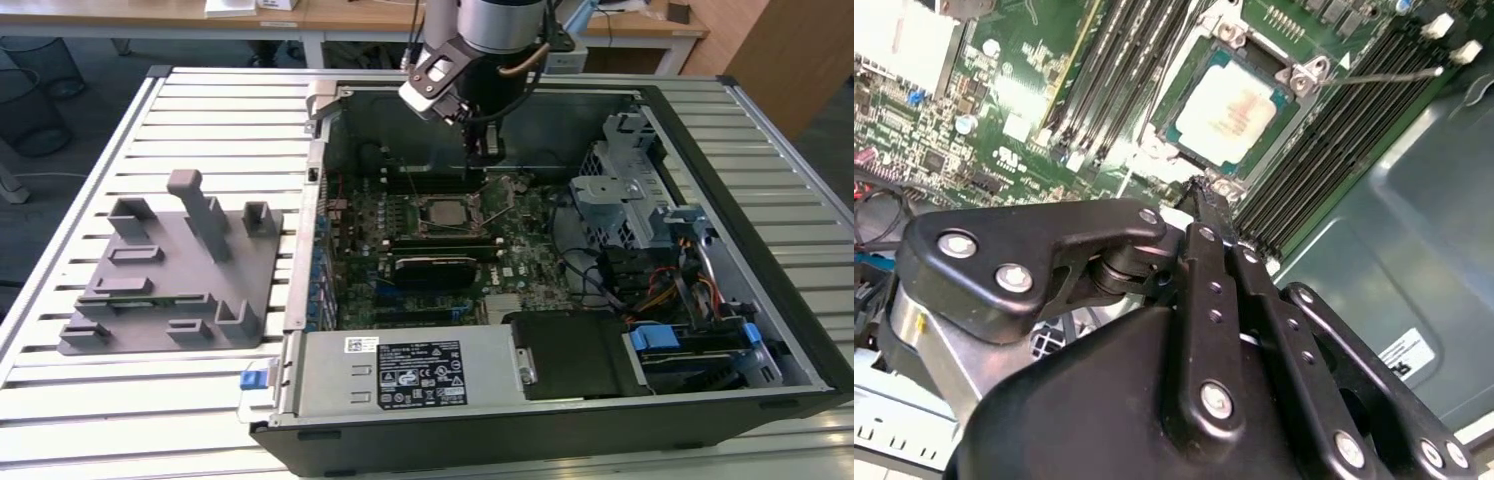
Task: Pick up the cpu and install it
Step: 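Close the cpu cover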
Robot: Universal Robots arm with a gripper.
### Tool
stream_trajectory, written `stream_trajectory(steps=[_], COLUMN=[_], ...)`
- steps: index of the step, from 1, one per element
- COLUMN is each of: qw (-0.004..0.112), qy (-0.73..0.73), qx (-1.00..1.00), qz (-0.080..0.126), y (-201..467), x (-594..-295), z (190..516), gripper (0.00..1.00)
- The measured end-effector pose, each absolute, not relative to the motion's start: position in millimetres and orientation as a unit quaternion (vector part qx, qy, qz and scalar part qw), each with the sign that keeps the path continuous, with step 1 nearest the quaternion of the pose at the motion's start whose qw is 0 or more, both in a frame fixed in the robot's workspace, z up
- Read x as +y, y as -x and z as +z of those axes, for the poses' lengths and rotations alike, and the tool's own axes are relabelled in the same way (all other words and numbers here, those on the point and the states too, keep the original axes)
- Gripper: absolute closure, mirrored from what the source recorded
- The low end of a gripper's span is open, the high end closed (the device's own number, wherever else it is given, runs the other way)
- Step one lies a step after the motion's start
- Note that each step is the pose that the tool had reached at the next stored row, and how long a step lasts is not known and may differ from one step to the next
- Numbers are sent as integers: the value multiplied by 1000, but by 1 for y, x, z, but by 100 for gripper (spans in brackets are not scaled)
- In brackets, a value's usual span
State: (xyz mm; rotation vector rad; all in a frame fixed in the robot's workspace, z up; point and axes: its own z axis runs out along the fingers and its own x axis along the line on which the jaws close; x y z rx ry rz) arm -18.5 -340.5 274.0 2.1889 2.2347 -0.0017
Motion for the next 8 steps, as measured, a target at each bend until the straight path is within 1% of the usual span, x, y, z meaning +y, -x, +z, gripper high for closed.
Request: stream_trajectory(steps=[8], qw=[7], qy=[-700], qx=[714], qz=[-1], y=[15], x=[-340], z=[273], gripper=[89])
